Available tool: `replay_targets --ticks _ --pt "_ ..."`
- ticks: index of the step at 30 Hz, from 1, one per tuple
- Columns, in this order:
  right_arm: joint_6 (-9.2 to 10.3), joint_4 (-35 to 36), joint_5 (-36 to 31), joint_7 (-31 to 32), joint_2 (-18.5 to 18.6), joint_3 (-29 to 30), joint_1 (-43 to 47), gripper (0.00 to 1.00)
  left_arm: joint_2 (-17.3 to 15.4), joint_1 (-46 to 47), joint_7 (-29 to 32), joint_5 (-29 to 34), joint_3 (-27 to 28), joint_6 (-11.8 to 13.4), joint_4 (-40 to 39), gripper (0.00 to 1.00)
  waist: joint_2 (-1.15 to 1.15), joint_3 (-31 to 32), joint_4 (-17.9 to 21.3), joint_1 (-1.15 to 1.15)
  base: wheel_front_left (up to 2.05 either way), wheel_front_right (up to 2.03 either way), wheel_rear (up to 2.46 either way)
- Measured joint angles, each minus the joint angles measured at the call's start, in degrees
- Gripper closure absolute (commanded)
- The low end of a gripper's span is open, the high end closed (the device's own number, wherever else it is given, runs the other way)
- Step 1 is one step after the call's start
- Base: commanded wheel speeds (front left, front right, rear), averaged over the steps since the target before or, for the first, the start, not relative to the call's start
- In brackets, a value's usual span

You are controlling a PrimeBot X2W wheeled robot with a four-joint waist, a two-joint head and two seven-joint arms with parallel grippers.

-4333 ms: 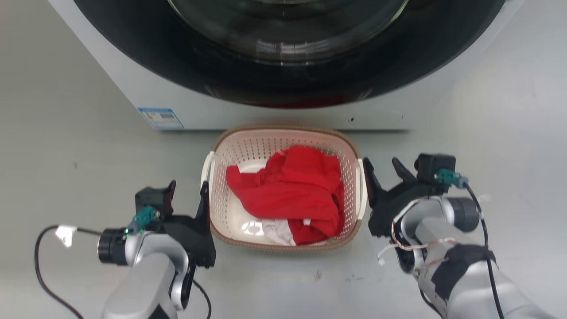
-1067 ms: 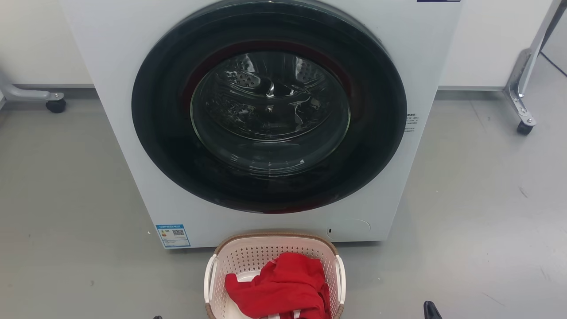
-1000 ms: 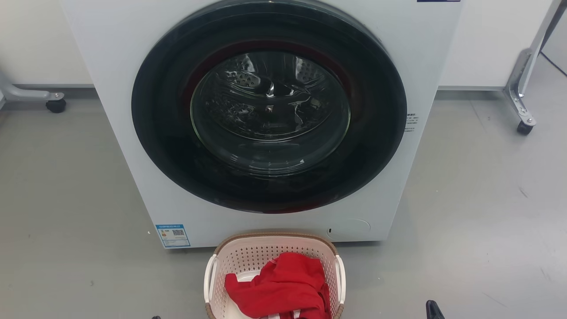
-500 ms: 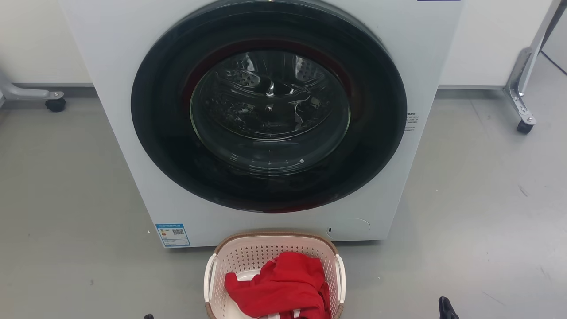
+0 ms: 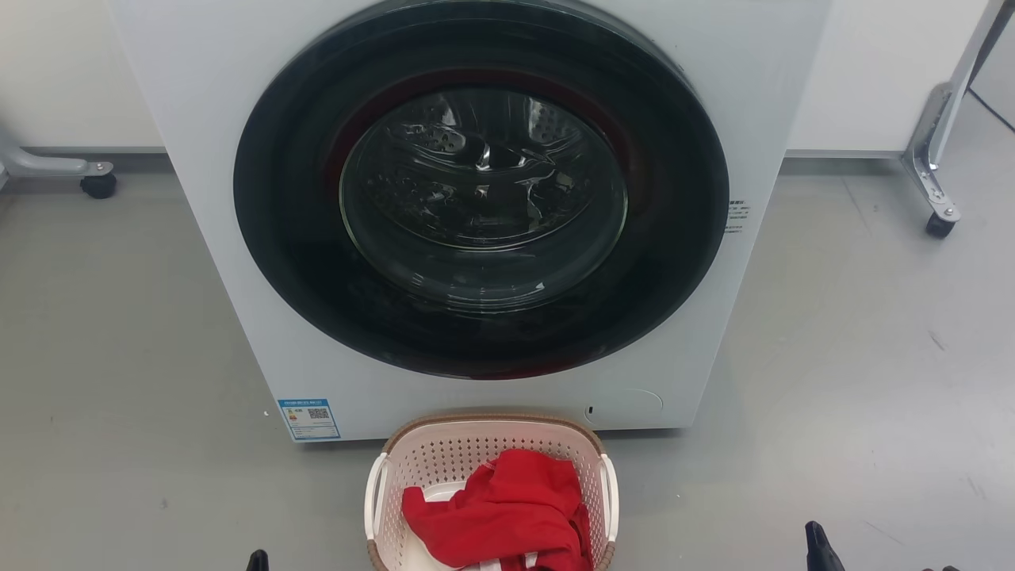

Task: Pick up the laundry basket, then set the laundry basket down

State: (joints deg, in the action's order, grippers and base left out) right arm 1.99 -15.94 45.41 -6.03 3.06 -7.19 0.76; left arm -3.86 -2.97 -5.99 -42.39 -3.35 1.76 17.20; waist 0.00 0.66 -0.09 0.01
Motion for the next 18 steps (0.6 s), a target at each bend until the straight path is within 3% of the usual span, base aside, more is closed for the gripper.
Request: replay_targets --ticks 18 --pt "-2.37 -0.33 12.93 3.52 -0.18 4.15 -1.45 1.0 0.33 1.86 3.47 -13.47 2.47 -2.35 -0.01 1.0 -0.01 -0.21 0.02 0.0 0.0 0.0 0.0"
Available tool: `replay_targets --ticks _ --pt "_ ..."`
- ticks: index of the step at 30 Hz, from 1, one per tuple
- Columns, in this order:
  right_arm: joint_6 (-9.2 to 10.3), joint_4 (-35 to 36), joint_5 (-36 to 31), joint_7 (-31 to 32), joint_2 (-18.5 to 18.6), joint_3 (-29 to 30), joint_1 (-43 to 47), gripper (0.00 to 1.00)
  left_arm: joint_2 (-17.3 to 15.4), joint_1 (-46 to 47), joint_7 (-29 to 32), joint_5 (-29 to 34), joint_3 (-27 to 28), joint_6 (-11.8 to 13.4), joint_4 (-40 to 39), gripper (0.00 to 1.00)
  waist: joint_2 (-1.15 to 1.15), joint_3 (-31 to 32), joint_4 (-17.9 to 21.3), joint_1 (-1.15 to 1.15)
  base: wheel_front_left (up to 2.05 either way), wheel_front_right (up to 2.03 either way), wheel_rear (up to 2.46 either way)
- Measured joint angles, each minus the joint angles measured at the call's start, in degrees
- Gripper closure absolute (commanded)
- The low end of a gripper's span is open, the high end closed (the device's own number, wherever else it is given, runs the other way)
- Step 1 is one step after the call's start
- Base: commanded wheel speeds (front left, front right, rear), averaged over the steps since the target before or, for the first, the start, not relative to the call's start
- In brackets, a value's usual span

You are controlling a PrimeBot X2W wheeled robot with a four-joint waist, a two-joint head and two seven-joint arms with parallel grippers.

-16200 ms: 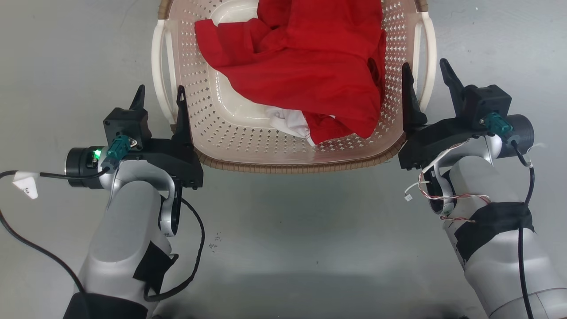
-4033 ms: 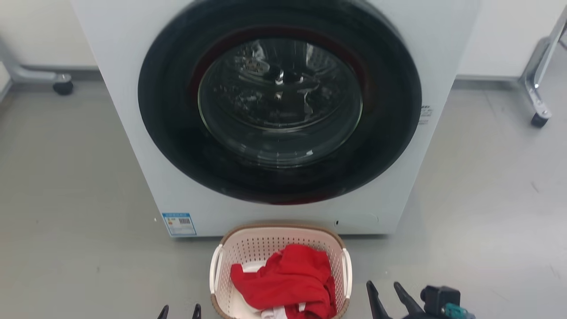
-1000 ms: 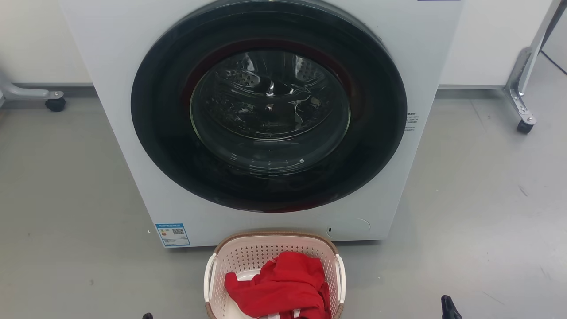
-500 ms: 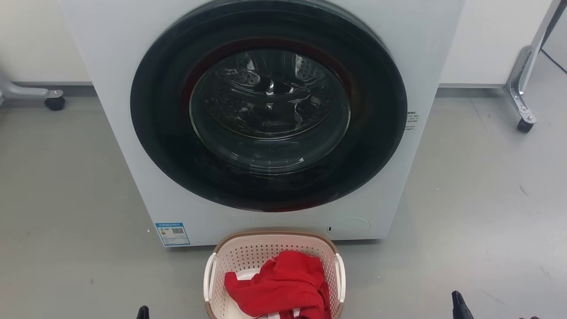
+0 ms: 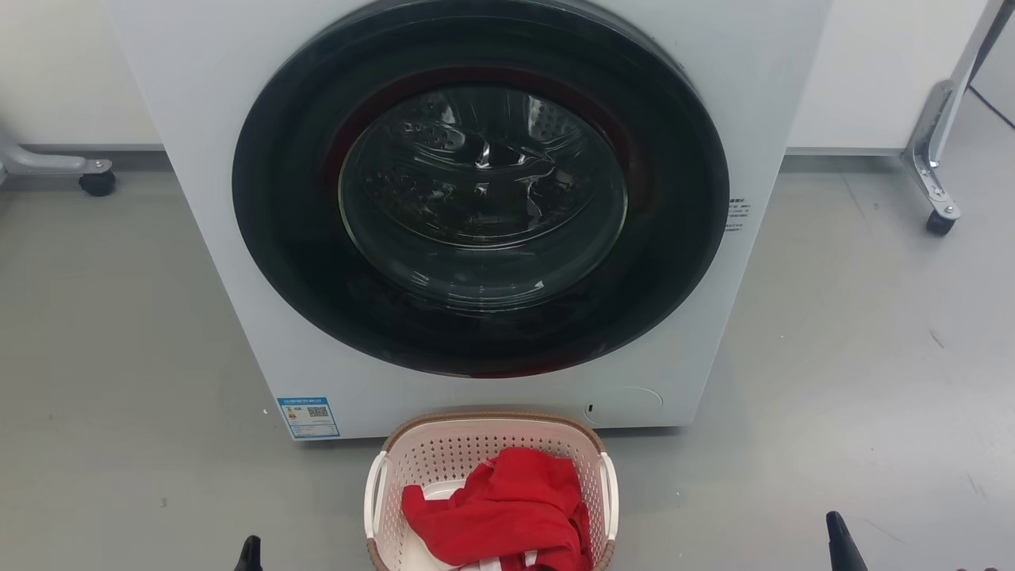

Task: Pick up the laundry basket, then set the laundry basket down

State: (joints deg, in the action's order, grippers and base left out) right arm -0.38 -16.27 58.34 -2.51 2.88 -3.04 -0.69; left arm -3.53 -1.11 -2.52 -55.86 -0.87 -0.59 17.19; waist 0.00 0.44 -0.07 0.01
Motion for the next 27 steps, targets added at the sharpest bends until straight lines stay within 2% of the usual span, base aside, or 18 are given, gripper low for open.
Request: replay_targets --ticks 27 --pt "-3.89 -0.56 20.15 5.55 -0.22 6.54 -2.44 1.0 0.52 3.42 5.66 -21.62 3.77 -4.02 -0.02 1.0 0.0 -0.34 0.04 0.0 0.0 0.0 0.0"
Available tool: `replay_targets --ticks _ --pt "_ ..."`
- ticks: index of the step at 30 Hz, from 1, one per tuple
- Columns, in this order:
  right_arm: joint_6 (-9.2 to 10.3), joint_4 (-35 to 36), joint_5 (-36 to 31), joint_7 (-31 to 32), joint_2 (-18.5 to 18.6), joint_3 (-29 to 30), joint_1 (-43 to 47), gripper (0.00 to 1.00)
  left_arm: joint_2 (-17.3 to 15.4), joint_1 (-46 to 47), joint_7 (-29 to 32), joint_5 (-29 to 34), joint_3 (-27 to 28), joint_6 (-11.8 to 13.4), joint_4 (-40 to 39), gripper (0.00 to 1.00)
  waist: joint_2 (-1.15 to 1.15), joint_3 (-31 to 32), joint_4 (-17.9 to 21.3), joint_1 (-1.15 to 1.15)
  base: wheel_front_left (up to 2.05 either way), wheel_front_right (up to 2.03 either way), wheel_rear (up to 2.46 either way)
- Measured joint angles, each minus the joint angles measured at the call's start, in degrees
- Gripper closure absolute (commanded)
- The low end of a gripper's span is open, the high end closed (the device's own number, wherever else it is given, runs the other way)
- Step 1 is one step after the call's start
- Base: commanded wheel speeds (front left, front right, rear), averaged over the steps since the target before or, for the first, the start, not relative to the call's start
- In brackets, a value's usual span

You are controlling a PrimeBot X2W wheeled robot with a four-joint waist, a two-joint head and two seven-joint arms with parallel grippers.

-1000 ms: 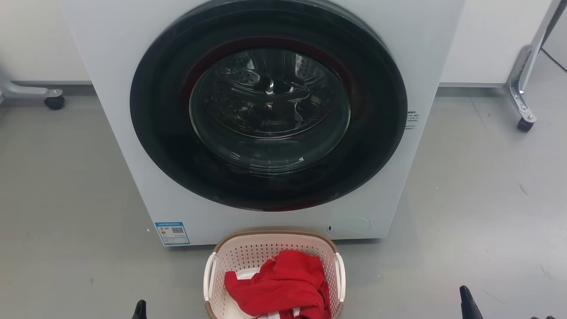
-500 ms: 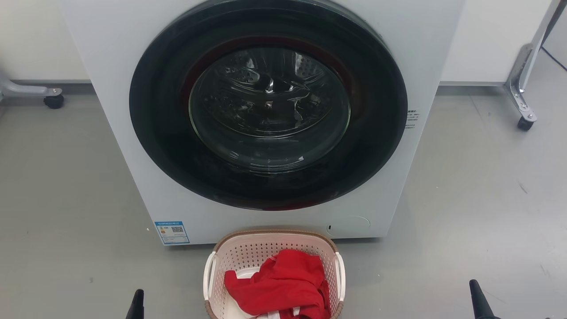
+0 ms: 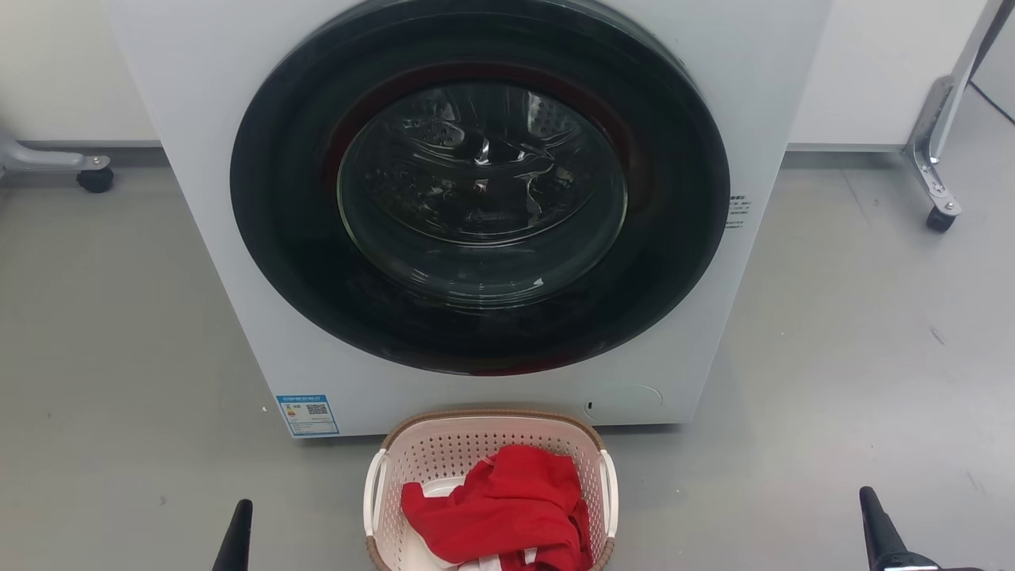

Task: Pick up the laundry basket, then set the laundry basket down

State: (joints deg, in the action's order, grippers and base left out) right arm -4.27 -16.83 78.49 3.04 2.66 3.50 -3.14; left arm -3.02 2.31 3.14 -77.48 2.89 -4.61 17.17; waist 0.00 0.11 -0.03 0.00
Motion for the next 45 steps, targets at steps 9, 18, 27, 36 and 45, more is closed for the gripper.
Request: replay_targets --ticks 9,18,27,36,45 --pt "-1.37 -0.1 6.68 1.77 -0.11 2.14 -1.09 1.0 0.35 1.16 1.83 -7.24 1.18 -1.4 -0.01 1.0 0.0 -0.11 0.01 0.0 0.0 0.0 0.0" --pt "-2.52 -0.26 12.93 3.46 -0.18 4.13 -1.92 1.0 0.54 2.32 3.34 -13.76 2.34 -2.5 -0.01 1.0 0.0 -0.21 0.03 0.0 0.0 0.0 0.0" --pt "-2.56 -0.27 12.93 3.46 -0.19 4.15 -2.09 1.0 0.56 2.33 3.34 -14.15 2.38 -2.5 -0.01 1.0 0.0 -0.21 0.03 -0.01 0.0 0.0 0.0" --pt "-2.56 -0.27 12.93 3.46 -0.19 4.15 -2.09 1.0 0.57 2.33 3.34 -14.15 2.38 -2.5 -0.01 1.0 0.0 -0.21 0.03 -0.01 0.0 0.0 0.0" --pt "-2.56 -0.27 12.93 3.46 -0.19 4.14 -2.09 1.0 0.57 2.33 3.34 -14.15 2.38 -2.5 -0.02 1.0 0.0 -0.21 0.03 -0.01 0.0 0.0 0.0"
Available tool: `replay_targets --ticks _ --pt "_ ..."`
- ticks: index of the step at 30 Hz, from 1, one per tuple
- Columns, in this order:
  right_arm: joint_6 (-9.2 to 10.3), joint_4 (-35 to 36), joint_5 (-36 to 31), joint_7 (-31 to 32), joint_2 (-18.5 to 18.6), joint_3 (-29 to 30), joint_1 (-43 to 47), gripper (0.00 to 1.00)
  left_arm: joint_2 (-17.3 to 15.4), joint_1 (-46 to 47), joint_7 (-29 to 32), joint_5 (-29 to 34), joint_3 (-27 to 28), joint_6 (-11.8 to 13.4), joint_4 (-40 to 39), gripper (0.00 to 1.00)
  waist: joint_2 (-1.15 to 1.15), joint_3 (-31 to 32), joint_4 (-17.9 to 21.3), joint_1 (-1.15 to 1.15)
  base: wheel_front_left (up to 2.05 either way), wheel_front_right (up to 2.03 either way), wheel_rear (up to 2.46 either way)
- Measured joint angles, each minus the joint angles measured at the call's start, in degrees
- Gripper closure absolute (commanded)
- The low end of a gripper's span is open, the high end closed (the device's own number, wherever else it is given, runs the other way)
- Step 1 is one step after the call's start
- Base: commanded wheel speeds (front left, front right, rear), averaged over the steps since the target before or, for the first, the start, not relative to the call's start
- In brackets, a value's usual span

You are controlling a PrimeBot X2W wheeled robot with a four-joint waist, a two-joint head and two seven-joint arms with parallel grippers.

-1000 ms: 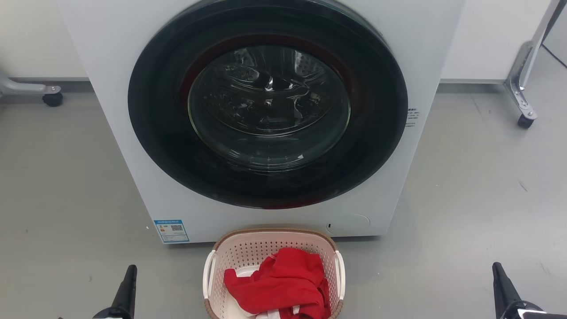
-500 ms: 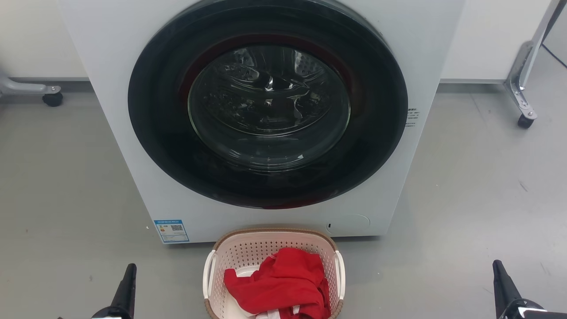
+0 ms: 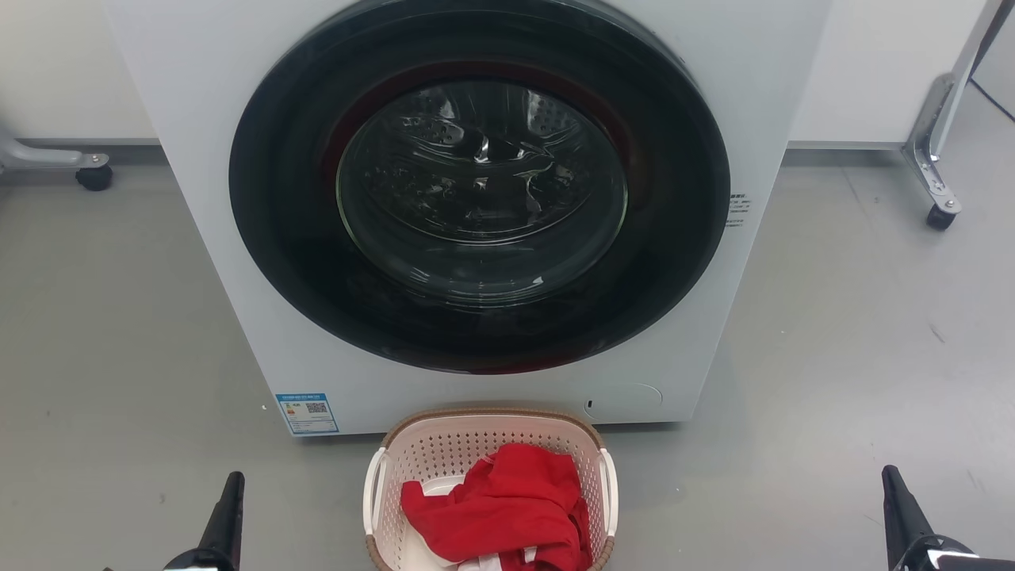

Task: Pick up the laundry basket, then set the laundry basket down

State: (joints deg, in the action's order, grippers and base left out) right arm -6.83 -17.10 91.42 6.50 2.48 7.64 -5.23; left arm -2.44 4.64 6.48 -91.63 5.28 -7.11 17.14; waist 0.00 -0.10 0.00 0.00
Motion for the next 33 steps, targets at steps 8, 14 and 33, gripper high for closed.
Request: replay_targets --ticks 8,14,33 --pt "-0.01 0.0 0.0 -0.01 0.0 0.0 0.0 1.0 0.0 0.0 0.0 0.0 0.0 0.0 -0.01 1.0 0.0 0.0 0.0 0.0 0.0 0.0 0.0" --pt "-0.01 0.0 0.0 0.0 0.0 0.0 0.0 1.0 0.0 0.0 0.0 0.0 0.0 0.0 -0.02 1.0 0.0 0.0 0.0 0.0 0.0 0.0 0.0" --pt "-0.01 0.0 0.01 -0.01 -0.01 0.0 0.0 1.0 0.0 0.0 0.0 -0.01 -0.01 0.0 -0.08 1.0 0.0 -0.01 0.0 0.0 0.0 0.0 0.0"
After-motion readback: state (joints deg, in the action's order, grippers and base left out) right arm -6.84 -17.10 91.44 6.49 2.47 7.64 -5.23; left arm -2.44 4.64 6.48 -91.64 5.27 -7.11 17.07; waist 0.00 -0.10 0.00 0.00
